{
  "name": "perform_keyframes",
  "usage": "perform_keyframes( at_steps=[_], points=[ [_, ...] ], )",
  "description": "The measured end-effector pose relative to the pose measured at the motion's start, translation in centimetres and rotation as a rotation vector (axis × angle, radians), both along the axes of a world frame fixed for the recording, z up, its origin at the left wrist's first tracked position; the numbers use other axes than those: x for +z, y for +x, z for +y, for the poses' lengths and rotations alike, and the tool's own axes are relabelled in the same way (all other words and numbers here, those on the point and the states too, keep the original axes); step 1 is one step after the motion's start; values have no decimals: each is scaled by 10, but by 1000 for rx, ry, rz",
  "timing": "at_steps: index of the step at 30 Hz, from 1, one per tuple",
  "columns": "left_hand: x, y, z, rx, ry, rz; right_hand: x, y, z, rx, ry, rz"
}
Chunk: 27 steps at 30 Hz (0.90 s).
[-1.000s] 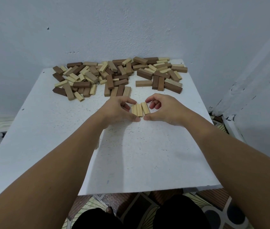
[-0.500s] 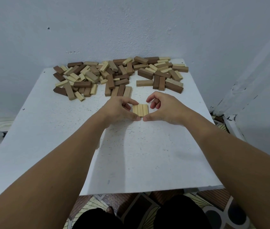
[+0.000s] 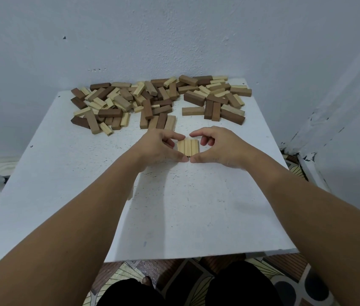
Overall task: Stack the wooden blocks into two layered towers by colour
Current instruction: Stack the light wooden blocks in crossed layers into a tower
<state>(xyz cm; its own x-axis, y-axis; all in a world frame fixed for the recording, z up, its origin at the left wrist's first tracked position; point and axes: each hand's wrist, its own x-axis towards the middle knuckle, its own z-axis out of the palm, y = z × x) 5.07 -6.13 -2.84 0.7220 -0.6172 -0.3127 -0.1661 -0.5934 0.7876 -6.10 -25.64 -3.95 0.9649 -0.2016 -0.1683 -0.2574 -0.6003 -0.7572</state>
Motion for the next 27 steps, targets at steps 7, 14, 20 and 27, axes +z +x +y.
perform_keyframes(
  at_steps=[7, 14, 20, 27],
  points=[
    [2, -2, 2, 6, -16, 10, -1, -1, 1, -14, 2, -10],
    [4, -4, 0, 13, 15, -7, 4, 1, 2, 2, -30, 21],
    [8, -6, -1, 17, 37, -3, 7, 1, 3, 5, -30, 41],
    [11, -7, 1, 17, 22, 22, 8, -2, 3, 13, 6, 58]
  ],
)
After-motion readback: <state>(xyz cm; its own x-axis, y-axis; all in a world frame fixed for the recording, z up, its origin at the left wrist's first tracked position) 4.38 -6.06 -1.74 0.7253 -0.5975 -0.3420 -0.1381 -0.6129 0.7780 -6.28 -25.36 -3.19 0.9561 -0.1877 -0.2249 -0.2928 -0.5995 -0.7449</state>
